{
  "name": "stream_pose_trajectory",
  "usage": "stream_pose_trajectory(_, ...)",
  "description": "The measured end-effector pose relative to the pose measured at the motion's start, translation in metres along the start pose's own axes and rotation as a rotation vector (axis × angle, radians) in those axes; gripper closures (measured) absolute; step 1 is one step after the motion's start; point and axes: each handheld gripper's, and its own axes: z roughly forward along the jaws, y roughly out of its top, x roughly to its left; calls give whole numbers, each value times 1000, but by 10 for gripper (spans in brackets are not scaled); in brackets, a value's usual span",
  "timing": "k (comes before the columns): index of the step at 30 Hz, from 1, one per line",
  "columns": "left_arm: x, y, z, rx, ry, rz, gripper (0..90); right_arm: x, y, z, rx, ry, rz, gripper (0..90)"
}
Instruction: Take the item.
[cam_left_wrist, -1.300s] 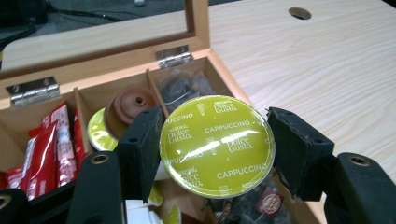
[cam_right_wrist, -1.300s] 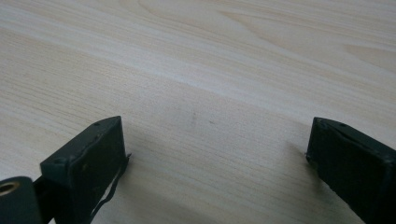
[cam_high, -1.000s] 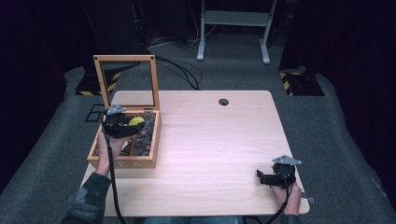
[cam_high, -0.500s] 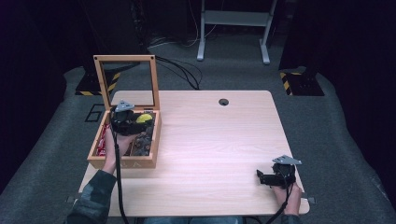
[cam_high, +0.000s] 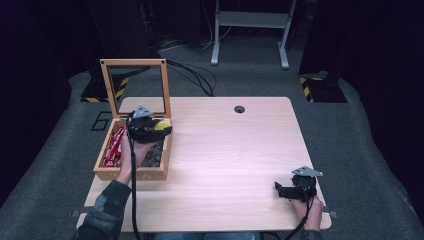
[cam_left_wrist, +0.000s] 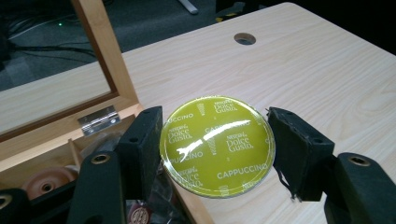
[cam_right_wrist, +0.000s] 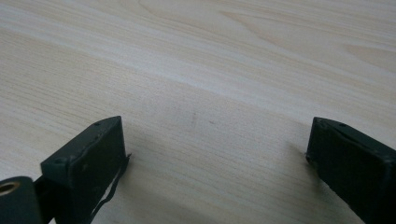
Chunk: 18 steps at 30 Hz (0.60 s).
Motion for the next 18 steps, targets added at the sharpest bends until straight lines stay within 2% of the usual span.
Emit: stream_pose_trajectory(18, -22, 11, 22, -2, -51, 35, 379, 0, 0, 0, 0, 0, 1, 39)
